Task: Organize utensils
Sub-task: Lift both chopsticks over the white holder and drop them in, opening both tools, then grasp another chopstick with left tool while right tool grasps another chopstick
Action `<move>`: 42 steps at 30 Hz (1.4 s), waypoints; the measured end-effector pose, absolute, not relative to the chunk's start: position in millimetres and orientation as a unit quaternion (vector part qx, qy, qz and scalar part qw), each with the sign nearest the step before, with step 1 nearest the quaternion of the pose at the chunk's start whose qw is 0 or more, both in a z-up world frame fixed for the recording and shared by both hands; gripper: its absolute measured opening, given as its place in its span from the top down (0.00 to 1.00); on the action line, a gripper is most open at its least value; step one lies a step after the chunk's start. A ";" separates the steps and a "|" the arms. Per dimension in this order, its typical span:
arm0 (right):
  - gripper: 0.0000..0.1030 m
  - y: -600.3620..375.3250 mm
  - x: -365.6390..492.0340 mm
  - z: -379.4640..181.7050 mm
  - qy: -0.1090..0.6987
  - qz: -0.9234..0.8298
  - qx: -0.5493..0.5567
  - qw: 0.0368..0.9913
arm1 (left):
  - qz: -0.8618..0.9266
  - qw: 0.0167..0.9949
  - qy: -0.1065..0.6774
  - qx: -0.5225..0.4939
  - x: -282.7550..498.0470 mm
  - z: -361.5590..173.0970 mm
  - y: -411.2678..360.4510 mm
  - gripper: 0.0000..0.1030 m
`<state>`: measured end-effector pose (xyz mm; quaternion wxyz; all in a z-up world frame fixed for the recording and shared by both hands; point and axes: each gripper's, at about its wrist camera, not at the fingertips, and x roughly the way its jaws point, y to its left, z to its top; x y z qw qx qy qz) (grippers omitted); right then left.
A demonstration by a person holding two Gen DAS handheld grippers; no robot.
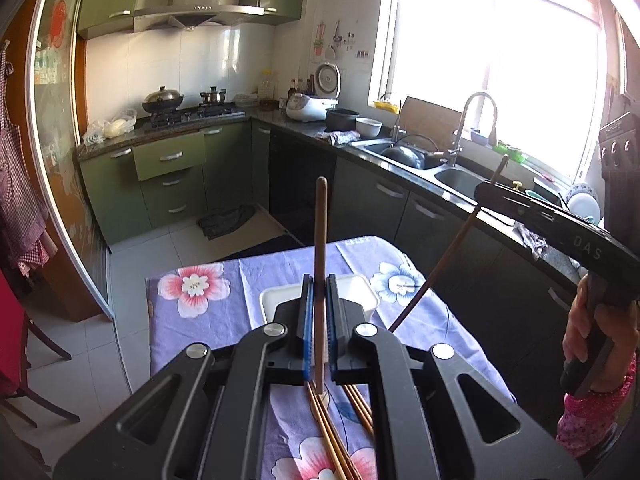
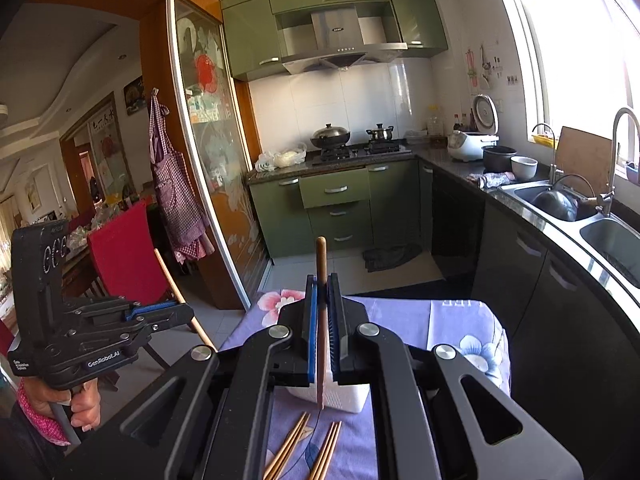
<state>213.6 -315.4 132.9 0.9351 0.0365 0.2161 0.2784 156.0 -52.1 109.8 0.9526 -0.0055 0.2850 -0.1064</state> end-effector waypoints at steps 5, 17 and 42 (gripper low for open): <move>0.94 -311.4 248.4 159.8 0.193 0.261 0.043 0.945 | -0.093 0.967 0.236 -0.002 172.0 146.1 -55.8 0.94; 0.94 -268.8 315.2 86.3 0.272 0.251 0.011 0.929 | -0.052 0.952 0.302 0.006 258.0 90.2 -58.7 0.94; 0.68 -348.9 211.1 -23.5 0.333 0.228 0.008 0.915 | -0.080 0.858 0.506 0.021 197.4 -59.3 -77.0 0.67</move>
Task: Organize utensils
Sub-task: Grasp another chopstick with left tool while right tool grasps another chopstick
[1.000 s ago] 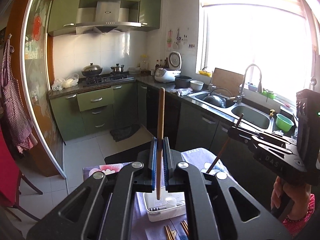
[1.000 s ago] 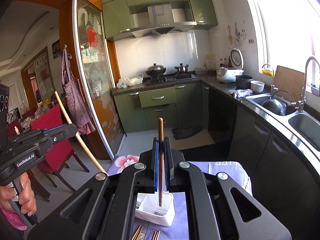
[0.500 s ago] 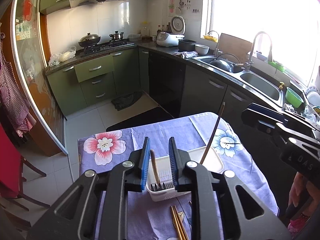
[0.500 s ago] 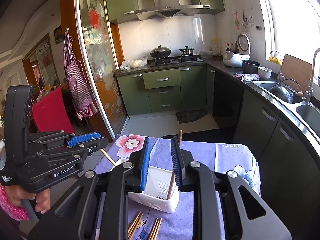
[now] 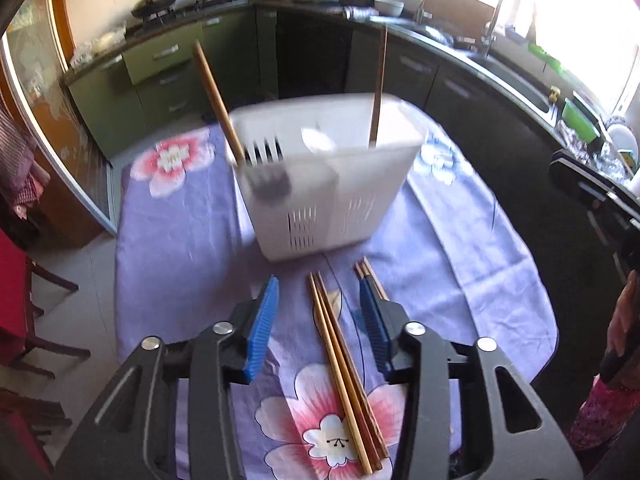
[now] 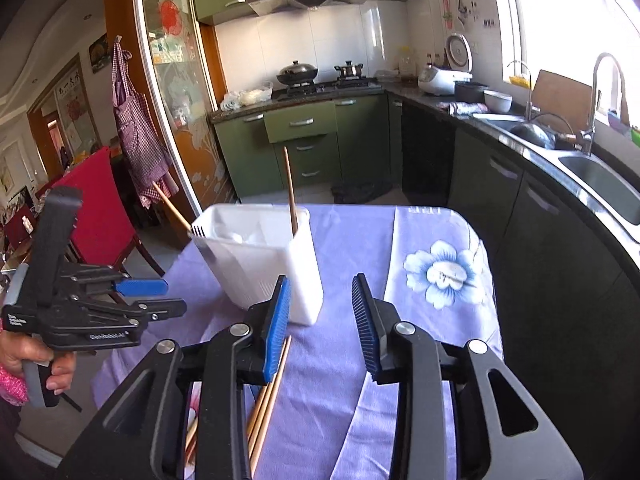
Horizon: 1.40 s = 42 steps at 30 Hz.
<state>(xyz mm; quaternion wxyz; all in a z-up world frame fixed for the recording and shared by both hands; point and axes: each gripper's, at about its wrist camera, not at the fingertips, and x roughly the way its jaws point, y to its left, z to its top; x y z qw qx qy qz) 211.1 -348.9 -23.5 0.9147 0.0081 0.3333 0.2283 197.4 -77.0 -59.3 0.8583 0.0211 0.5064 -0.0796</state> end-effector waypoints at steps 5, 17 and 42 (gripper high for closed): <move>0.69 -360.1 209.8 -66.9 0.376 0.232 0.021 0.897 | -0.060 0.821 0.568 0.006 206.5 -122.5 -73.5 0.73; 0.65 -362.4 211.4 -83.4 0.390 0.242 0.029 0.888 | -0.047 0.802 0.595 0.018 210.1 -150.1 -82.8 0.73; 0.65 -328.8 222.3 -111.7 0.439 0.264 0.000 0.859 | -0.027 0.797 0.603 0.017 216.1 -162.1 -60.2 0.94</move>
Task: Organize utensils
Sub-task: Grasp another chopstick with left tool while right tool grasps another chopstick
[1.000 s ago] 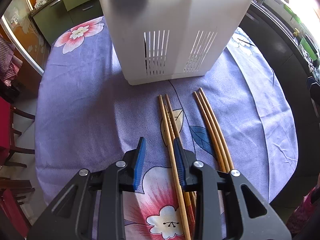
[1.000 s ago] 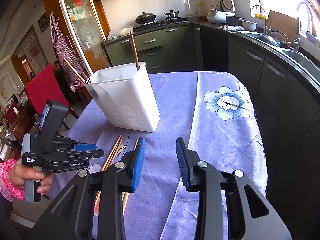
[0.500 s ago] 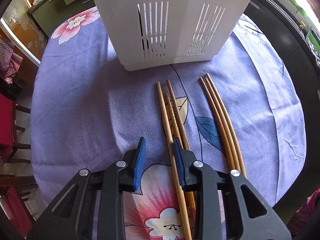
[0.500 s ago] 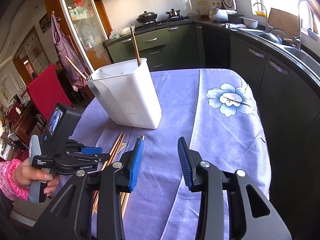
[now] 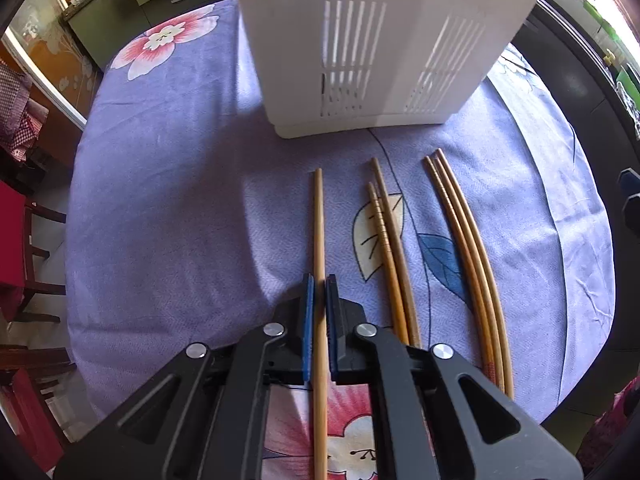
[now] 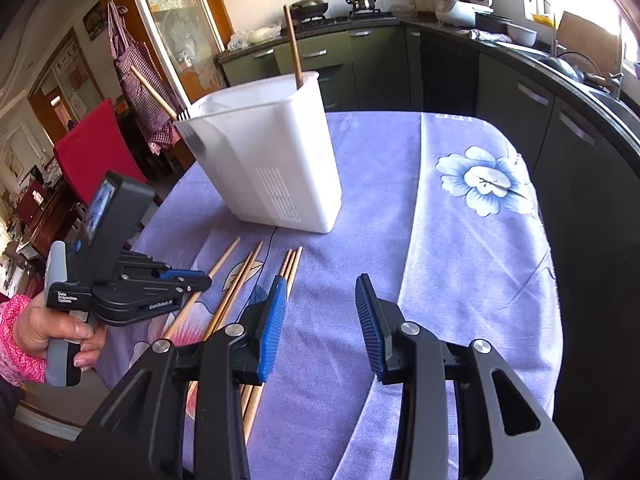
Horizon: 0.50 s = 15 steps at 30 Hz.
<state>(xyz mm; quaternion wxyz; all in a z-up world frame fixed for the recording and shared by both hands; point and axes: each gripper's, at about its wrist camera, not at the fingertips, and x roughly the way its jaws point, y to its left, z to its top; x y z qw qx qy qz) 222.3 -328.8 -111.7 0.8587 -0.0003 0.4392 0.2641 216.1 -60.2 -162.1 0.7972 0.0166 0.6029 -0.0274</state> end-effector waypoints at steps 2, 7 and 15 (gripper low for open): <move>0.65 -316.7 229.8 -123.7 0.461 0.268 -0.008 0.846 | -0.024 0.810 0.586 0.011 211.4 -153.3 -53.0 0.94; 0.65 -285.1 244.2 -153.9 0.502 0.265 -0.038 0.823 | -0.023 0.846 0.532 0.003 195.5 -120.4 -42.7 0.94; 0.82 -262.2 261.4 -175.7 0.539 0.263 -0.052 0.799 | -0.025 0.886 0.463 0.009 166.1 -81.9 -34.1 0.94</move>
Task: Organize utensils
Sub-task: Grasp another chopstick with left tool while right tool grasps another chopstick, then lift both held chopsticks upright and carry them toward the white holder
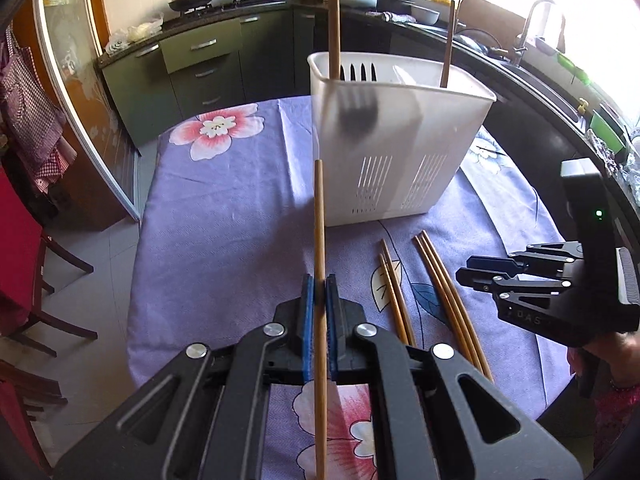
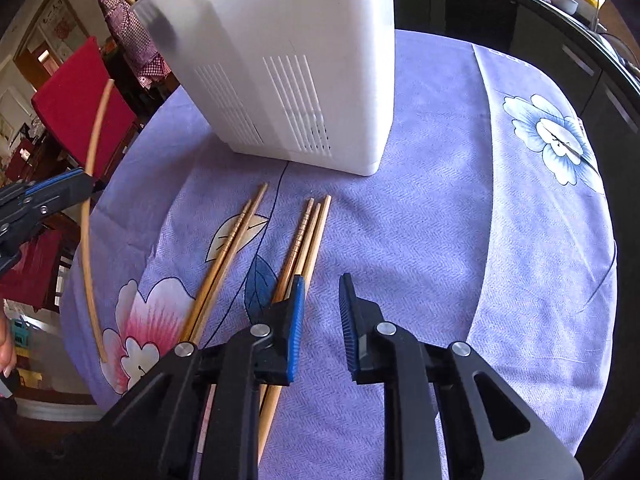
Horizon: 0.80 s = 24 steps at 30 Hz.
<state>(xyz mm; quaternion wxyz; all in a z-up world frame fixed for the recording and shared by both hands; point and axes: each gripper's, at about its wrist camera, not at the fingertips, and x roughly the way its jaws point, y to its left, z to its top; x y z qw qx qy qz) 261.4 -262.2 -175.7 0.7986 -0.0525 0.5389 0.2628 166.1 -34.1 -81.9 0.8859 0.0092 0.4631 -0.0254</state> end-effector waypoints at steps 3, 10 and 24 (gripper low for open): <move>0.82 -256.2 265.9 -177.9 0.546 0.260 -0.053 0.795 | -0.032 0.887 0.461 0.004 158.7 -78.5 -32.4 0.94; 0.82 -245.9 268.4 -184.1 0.559 0.252 -0.068 0.787 | -0.040 0.889 0.456 -0.002 156.8 -78.2 -23.7 0.94; 0.90 -221.1 264.0 -189.1 0.551 0.229 -0.125 0.793 | -0.046 0.893 0.448 -0.005 150.6 -74.1 -19.5 0.94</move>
